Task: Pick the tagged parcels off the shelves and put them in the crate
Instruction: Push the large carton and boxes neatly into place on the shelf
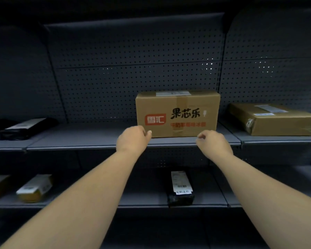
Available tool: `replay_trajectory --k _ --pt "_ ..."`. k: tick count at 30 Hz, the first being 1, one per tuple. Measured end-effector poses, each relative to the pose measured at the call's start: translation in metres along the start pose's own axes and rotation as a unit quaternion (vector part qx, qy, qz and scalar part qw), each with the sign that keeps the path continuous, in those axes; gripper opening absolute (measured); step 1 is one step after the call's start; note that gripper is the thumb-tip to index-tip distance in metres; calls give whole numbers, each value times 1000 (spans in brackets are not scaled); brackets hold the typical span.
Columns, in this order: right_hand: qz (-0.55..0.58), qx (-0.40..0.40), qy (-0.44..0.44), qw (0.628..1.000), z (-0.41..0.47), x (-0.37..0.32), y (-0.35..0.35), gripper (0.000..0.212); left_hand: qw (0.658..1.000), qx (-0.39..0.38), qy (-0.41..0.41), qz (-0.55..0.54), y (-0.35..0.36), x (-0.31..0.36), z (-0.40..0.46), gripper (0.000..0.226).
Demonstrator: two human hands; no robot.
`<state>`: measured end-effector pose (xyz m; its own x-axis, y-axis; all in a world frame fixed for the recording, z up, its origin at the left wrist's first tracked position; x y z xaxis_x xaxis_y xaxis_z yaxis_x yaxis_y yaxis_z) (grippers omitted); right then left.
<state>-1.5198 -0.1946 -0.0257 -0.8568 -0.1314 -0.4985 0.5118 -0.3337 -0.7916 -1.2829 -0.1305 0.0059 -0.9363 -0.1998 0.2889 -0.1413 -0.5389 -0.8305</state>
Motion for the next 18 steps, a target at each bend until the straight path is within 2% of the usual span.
replay_trajectory --k 12,16,18 --pt "63 121 12 991 112 -13 -53 29 993 89 -46 -65 -7 21 119 31" --pt "69 123 25 990 158 -8 -58 39 991 85 -72 -70 4 24 162 48" --pt "77 111 43 990 178 -6 -56 43 990 77 -93 -73 11 24 179 49"
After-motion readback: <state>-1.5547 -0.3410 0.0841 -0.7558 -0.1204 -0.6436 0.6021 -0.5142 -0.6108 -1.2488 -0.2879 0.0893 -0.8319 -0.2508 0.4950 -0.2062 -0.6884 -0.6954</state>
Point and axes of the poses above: each hand's wrist, its own z-axis towards the middle knuckle, its own y-axis out of the palm, x = y × z, the point moved 4 cm from there along z, towards the middle knuckle, and after that the axes turned 7 degrees about x, right-handed, at the moved point
